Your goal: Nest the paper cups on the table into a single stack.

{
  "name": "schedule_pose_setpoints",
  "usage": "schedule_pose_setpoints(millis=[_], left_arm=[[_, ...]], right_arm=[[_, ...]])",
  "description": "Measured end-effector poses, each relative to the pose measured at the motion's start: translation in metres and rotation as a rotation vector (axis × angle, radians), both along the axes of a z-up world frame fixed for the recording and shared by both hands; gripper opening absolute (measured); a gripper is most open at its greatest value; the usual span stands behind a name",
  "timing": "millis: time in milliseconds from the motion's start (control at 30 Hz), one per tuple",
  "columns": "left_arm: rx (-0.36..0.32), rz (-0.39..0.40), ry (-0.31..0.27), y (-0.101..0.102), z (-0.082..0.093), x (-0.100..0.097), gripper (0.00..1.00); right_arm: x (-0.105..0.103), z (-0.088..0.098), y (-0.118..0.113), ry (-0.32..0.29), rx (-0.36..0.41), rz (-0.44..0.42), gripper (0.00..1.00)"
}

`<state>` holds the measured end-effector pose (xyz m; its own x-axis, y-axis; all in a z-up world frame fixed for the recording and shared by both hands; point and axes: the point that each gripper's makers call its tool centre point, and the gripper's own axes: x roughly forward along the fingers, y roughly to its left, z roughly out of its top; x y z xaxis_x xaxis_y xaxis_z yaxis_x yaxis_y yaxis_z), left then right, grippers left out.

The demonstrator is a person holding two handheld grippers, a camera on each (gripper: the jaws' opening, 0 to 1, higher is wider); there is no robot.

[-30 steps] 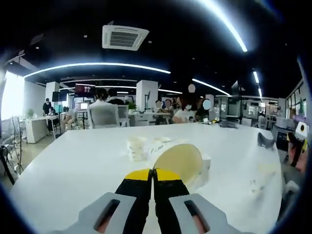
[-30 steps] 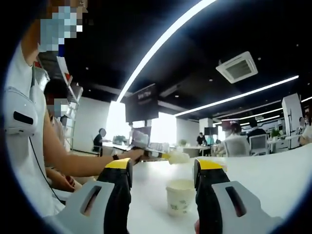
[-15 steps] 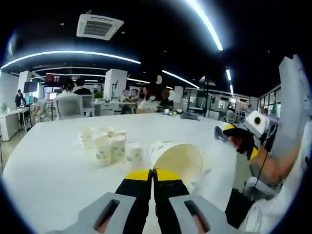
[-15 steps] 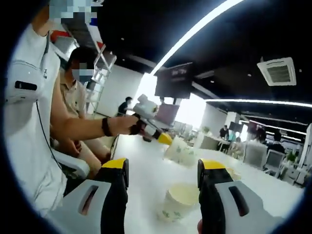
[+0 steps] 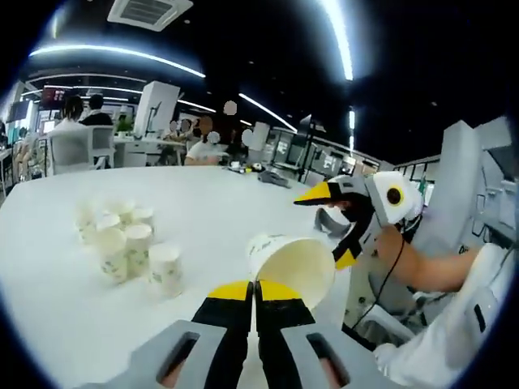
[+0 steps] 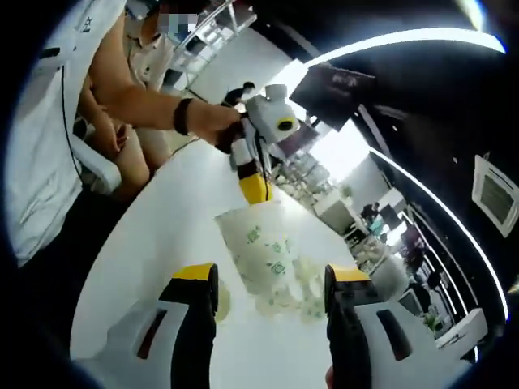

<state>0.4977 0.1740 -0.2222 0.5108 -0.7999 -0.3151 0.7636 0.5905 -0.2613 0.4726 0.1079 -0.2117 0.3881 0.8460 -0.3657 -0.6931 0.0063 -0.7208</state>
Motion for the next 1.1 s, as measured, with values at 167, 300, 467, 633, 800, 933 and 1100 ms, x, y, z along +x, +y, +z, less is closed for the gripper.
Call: schedule_pose_setpoints(millis=[167,300,467,633,800,933,1100], left_arm=[[0.021,-0.025,0.02,-0.023,0.004,-0.005,0.01],[0.031,-0.043,0.014,-0.034,0.001,-0.015,0.01],[0.068,-0.036,0.0,-0.032,-0.004,-0.016,0.02],[0.056,-0.045,0.003,-0.032,0.0,-0.011,0.02],[0.033,-0.052,-0.053,-0.034,0.011,0.001,0.14],[0.009,-0.028,-0.08,-0.035,0.013,0.008,0.23],[-0.062,-0.014,-0.075,-0.039,0.011,0.01,0.27]], right_arm=[[0.002,-0.006,0.008,-0.034,-0.051,-0.002,0.52],[-0.003,-0.017,0.012,-0.049,-0.083,0.006,0.5],[-0.006,-0.02,0.009,-0.068,-0.1,0.021,0.43],[0.004,-0.018,0.009,-0.054,-0.078,0.025,0.42],[0.013,-0.01,0.011,0.032,0.021,0.026,0.42],[0.017,-0.007,0.011,0.115,0.133,0.023,0.41],[0.019,-0.011,0.003,0.174,0.201,0.003,0.41]])
